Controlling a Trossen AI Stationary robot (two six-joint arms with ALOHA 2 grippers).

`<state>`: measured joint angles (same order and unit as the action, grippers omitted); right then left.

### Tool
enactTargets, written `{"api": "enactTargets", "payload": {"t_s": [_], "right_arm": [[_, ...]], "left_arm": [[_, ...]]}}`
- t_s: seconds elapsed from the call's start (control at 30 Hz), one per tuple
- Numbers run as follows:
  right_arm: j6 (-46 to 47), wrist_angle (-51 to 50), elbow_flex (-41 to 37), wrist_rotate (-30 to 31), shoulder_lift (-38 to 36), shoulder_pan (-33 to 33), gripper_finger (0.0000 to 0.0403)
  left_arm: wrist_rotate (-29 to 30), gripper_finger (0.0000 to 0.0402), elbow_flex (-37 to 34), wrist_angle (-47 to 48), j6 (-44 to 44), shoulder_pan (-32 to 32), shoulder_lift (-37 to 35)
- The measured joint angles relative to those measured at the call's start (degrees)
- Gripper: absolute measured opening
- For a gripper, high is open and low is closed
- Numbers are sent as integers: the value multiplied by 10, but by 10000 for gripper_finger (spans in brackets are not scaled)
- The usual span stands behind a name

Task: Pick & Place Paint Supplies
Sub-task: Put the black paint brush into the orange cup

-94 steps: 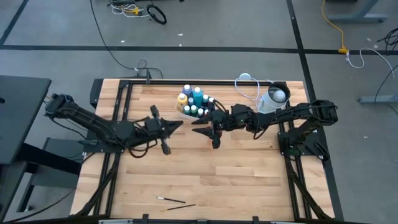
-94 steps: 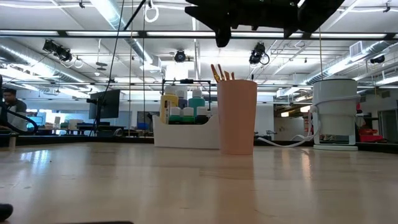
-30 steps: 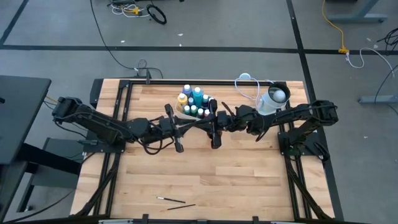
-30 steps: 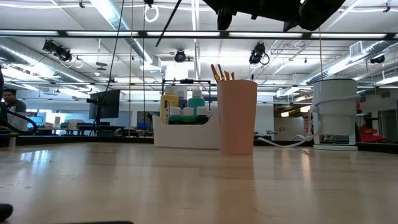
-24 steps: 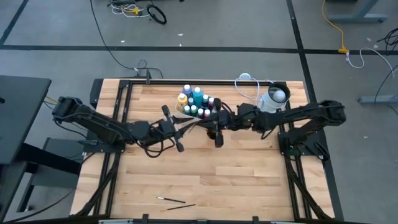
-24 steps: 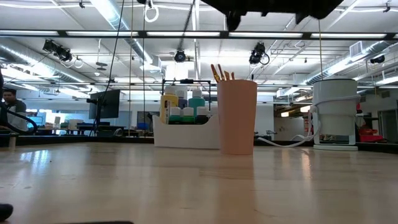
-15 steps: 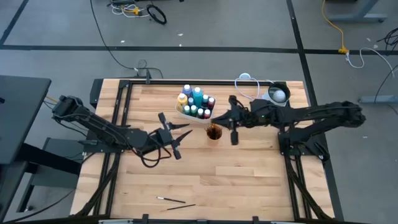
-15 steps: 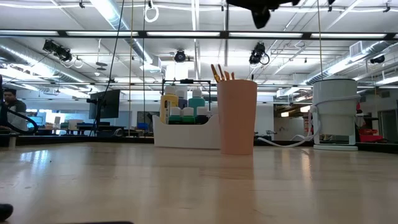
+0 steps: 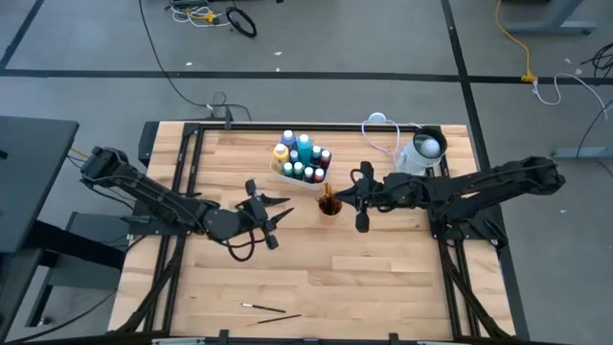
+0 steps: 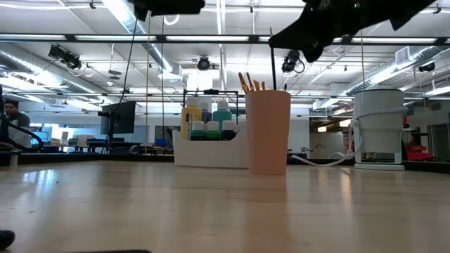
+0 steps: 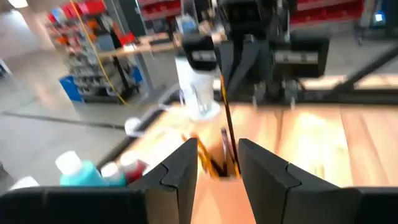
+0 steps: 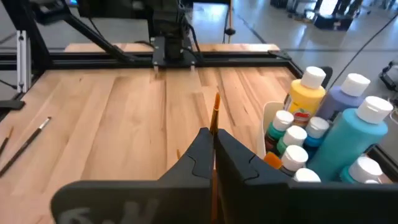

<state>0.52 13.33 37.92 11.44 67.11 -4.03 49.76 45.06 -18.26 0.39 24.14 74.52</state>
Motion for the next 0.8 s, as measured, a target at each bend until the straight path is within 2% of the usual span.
{"api": "enactTargets", "payload": {"t_s": [0.1, 0.23, 0.37, 0.57, 0.8], "right_arm": [[-10, 46, -31, 0, 0, 0, 11], [-9, 51, -55, -1, 0, 1, 19], [7, 49, -73, -24, 0, 1, 26], [7, 51, -78, -60, 0, 1, 37], [32, 50, -78, -63, 0, 1, 75]], "left_arm": [[-20, 121, 0, 69, -59, 0, 0], [-73, 117, 0, 149, -146, 0, 0], [-150, 116, 0, 191, -214, 0, 6], [-300, 116, -27, 186, -276, 3, 6], [-319, 116, -62, 176, -282, 42, 6]]}}
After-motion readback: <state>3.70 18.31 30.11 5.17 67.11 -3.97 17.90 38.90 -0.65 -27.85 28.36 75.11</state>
